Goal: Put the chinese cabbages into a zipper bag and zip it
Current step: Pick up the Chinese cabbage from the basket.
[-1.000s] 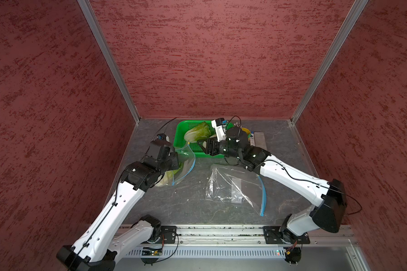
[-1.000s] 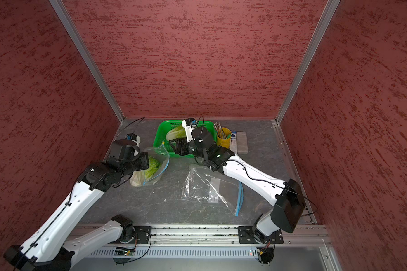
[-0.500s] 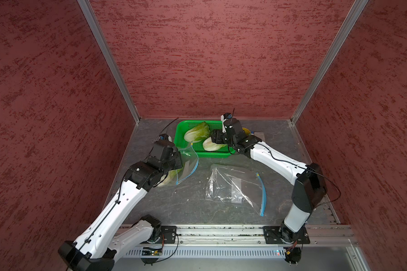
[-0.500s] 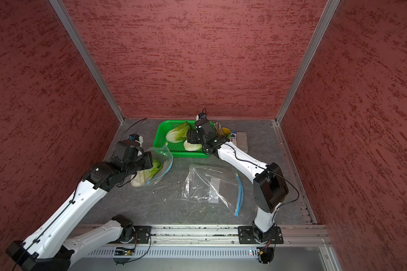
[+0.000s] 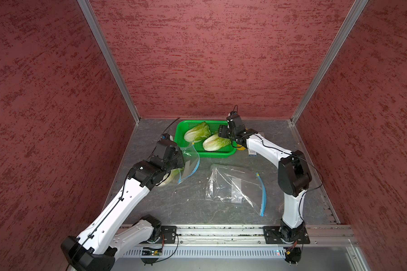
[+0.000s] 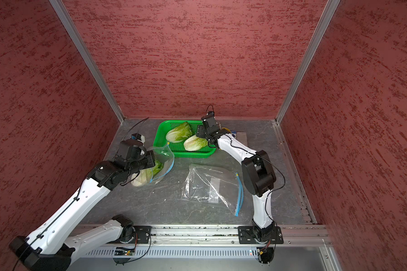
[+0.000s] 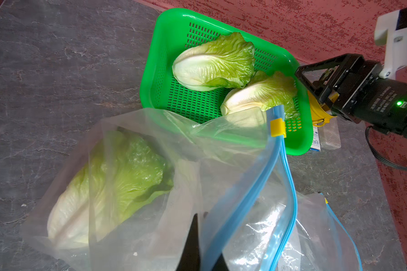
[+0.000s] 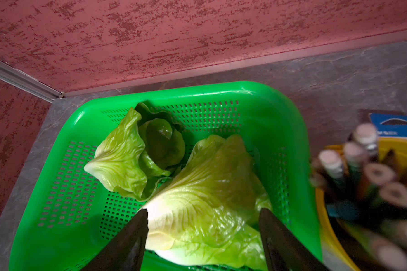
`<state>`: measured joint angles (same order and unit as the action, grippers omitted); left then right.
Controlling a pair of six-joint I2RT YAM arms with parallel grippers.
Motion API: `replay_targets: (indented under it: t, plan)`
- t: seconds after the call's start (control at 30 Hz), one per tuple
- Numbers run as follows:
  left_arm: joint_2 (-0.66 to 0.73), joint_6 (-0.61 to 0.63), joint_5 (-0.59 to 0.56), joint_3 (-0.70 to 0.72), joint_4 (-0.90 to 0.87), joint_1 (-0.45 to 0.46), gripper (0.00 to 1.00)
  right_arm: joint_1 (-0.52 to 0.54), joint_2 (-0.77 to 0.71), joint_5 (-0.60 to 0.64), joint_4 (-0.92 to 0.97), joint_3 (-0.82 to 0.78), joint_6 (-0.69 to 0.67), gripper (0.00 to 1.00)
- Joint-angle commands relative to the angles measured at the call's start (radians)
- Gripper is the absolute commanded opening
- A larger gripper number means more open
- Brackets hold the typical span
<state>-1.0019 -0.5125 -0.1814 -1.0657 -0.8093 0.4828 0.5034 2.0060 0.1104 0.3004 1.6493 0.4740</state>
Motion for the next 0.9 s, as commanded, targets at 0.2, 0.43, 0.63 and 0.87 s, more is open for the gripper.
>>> replay_targets:
  t: [0.2, 0.43, 0.63, 0.87]
  plan:
    - [0.003, -0.008, -0.026, 0.009, 0.023, 0.001, 0.00, -0.022, 0.078, 0.021, 0.011, 0.086, -0.019, 0.78]
    - [0.004, -0.008, -0.032, 0.016, 0.017, 0.000, 0.00, -0.029, 0.128, 0.010, 0.023, 0.113, -0.023, 0.78]
    - [0.017, -0.007, -0.041, 0.018, 0.009, -0.001, 0.00, -0.031, 0.146, 0.006, 0.032, 0.106, -0.022, 0.79]
    - [0.018, -0.012, -0.032, 0.028, 0.020, -0.001, 0.00, -0.004, 0.123, -0.079, 0.021, 0.064, -0.016, 0.79]
